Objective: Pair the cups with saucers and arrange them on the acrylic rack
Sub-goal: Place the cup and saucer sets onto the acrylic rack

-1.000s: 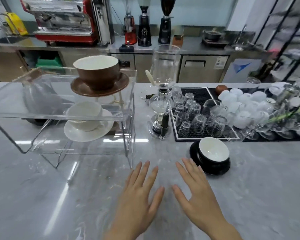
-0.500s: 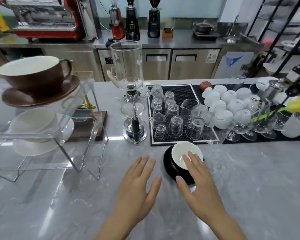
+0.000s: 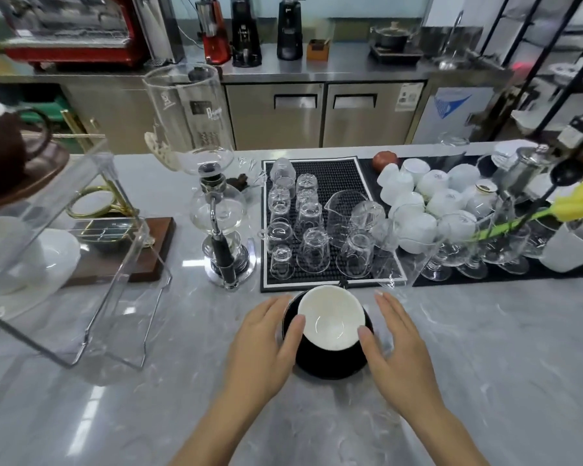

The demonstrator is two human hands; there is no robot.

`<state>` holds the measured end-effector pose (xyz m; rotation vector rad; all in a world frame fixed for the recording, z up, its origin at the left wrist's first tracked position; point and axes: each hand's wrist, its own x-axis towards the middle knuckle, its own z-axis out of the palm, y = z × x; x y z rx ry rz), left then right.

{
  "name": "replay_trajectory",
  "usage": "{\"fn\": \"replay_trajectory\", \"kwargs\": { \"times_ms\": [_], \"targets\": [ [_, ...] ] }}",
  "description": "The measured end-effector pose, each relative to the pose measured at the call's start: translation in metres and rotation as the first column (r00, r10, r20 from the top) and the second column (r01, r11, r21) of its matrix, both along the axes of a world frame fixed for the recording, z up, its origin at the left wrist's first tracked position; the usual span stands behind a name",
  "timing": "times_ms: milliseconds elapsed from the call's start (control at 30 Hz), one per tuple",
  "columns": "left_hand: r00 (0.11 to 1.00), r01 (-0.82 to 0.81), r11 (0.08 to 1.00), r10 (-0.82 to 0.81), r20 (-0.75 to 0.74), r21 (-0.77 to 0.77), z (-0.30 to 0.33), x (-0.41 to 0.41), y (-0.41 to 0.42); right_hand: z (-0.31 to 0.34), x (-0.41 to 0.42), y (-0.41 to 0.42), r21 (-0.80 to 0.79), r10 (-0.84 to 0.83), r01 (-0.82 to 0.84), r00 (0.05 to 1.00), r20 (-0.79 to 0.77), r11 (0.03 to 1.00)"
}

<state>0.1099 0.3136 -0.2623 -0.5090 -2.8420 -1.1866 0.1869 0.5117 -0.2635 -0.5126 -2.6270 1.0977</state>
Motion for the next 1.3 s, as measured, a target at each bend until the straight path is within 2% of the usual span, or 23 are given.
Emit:
{"fn": "replay_trajectory", "kwargs": {
  "times_ms": [267, 567, 800, 1033, 1300],
  "targets": [
    [0.989, -0.067, 0.998, 0.067, 0.131, -0.002, -0.016, -0.018, 0.003, -0.011, -0.014, 0.014, -0.18, -0.06, 0.068, 0.997, 0.049, 0.981],
    [0.906, -0.232, 0.96, 0.155, 0.394, 0.157, -0.015, -0.027, 0.001, -0.018, -0.015, 0.024, -0.368, -0.109, 0.151, 0.985, 0.131, 0.918],
    [0.715, -0.404, 0.864, 0.091, 0.694, 0.302, -0.017, -0.03, 0.001, -0.02, -0.023, 0.034, -0.605, -0.081, 0.206, 0.97, 0.228, 0.769],
    [0.613, -0.404, 0.854, -0.013, 0.79, 0.328, -0.014, -0.032, 0.002, -0.013, -0.029, 0.037, -0.761, 0.007, 0.205, 0.964, 0.265, 0.616],
    [0.567, -0.415, 0.839, -0.063, 0.821, 0.351, -0.007, -0.032, 0.002, -0.007, -0.033, 0.039, -0.736, 0.058, 0.178, 0.957, 0.283, 0.653]
  ]
}}
